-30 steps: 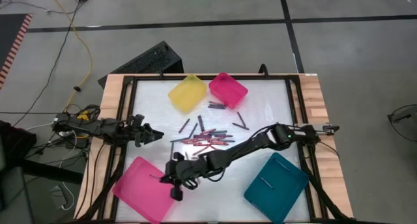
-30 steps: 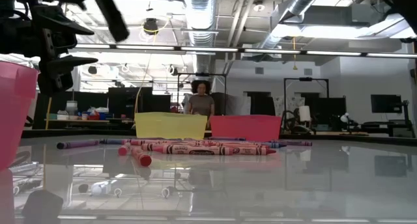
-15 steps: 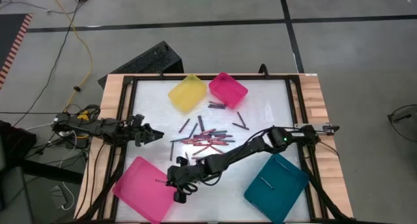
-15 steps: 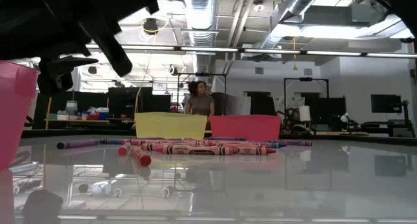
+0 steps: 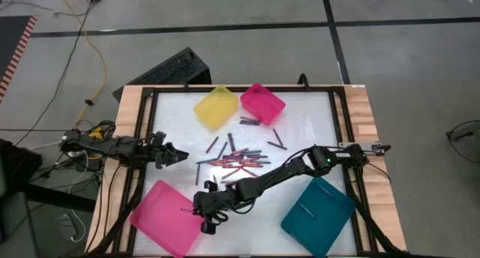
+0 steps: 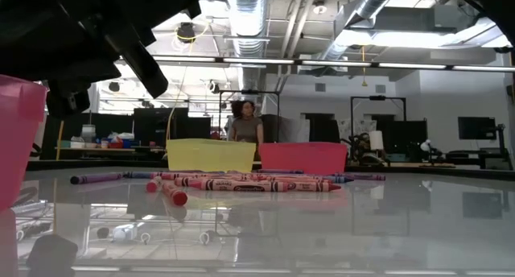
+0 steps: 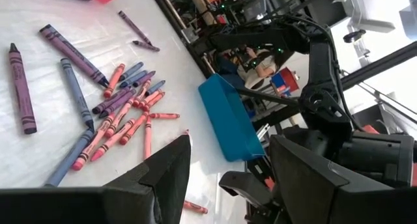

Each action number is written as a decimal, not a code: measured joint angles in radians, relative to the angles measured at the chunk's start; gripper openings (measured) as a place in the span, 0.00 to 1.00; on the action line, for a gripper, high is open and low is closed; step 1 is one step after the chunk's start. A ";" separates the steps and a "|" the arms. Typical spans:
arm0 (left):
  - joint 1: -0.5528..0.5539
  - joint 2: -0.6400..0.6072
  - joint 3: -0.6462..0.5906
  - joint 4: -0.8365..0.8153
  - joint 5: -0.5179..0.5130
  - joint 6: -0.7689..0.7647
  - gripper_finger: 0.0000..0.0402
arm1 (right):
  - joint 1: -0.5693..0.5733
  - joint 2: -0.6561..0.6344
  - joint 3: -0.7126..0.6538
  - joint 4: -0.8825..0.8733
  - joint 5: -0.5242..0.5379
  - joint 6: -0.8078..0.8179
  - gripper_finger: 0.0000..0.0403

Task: Sort crayons
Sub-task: Put the red crayon into the pink bin

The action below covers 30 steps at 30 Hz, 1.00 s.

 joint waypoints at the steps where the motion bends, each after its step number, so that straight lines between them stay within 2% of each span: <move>1: 0.000 0.000 0.000 0.000 0.000 0.000 0.50 | 0.000 0.000 0.000 0.001 0.000 0.000 0.13; 9: 0.000 0.000 0.000 0.000 0.001 -0.002 0.50 | -0.001 -0.014 0.000 0.007 -0.032 0.078 0.14; 13: 0.000 0.000 0.000 0.000 0.001 -0.002 0.50 | 0.001 -0.077 0.000 -0.051 -0.035 0.108 0.14; 22: 0.000 0.000 0.000 0.000 0.001 -0.002 0.50 | 0.024 -0.205 0.001 -0.435 -0.020 0.315 0.14; 26: 0.000 0.000 0.000 0.000 0.002 -0.002 0.50 | 0.035 -0.198 0.000 -0.604 -0.008 0.431 0.14; 30: 0.000 0.000 0.000 0.000 0.001 -0.002 0.50 | 0.036 -0.165 0.000 -0.662 0.020 0.511 0.14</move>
